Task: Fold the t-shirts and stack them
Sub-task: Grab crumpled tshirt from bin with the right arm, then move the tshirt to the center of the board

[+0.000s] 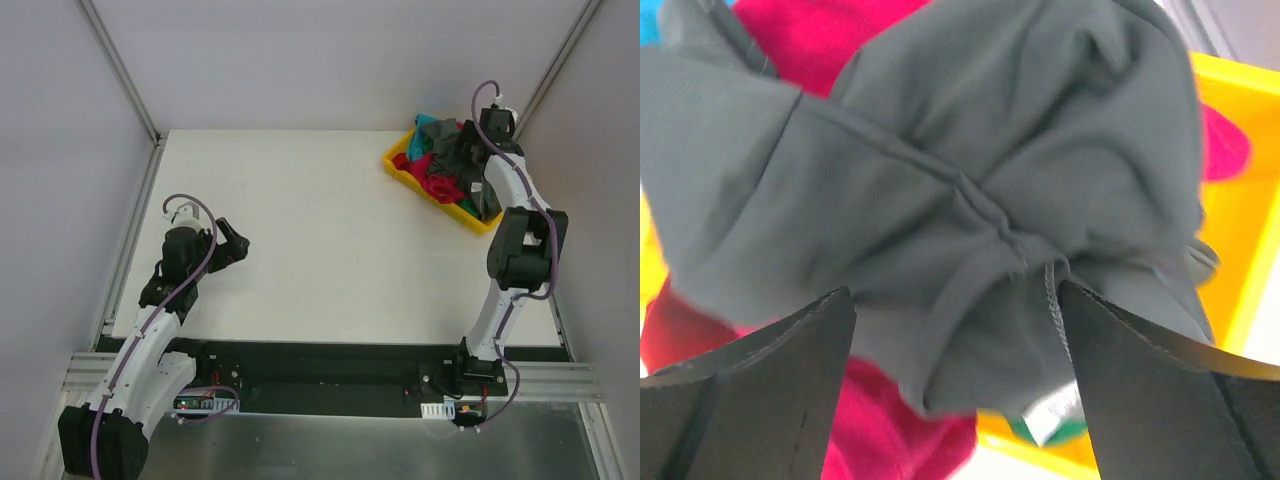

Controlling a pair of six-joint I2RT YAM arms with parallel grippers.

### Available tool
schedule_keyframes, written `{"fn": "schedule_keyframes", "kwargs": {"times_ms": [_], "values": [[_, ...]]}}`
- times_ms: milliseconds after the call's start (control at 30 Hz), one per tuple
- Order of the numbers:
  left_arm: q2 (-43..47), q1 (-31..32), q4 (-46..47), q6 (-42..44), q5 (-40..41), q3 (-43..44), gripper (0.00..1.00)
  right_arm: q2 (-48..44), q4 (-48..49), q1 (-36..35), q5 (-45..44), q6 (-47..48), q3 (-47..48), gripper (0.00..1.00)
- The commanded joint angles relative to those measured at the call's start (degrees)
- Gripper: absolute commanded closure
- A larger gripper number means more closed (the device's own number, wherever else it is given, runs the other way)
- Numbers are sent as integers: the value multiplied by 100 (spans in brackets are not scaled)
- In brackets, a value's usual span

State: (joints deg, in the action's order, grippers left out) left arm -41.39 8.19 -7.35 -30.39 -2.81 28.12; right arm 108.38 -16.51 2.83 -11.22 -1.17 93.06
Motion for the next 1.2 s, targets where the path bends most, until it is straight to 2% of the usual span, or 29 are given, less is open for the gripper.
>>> {"fn": "schedule_keyframes", "kwargs": {"times_ms": [0,33,100,133,233,367,433,533,733,900,967,1033,1100,1167], "values": [[-133,-19,270,69,0,132,1,797,-571,42,225,-120,1239,31],[-159,-19,270,77,-9,132,1,921,-729,51,261,-138,1459,57],[-168,-19,261,95,-53,141,1,922,-897,51,409,-182,1637,90],[-168,-19,261,95,-97,141,1,818,-889,51,541,-164,1619,99],[-89,-19,261,77,-211,124,1,134,-854,-28,840,-86,1435,99],[113,-19,261,33,-527,80,1,-1438,-669,-274,1472,73,795,99],[175,-19,270,-28,-650,45,1,-2064,-870,-694,1500,379,740,99],[149,-19,270,-81,-712,9,1,-2689,-1519,-1493,1176,793,1213,99],[175,-19,261,-406,-1441,-17,1,-3296,-1768,-3031,1903,864,1750,99],[280,-19,16,-582,-1512,-87,1,-3016,-1680,-3894,2493,794,2479,99],[359,-19,-186,-599,-1521,-35,1,-2849,-1636,-4035,2537,698,2638,99],[490,-19,-476,-643,-1364,44,1,-2813,-1601,-4045,2223,487,2464,99],[657,-19,-775,-731,-1022,97,1,-2953,-1592,-4036,1522,460,1947,99],[833,-19,-1073,-810,-556,132,1,-3303,-1540,-3957,531,338,1018,92]]}}
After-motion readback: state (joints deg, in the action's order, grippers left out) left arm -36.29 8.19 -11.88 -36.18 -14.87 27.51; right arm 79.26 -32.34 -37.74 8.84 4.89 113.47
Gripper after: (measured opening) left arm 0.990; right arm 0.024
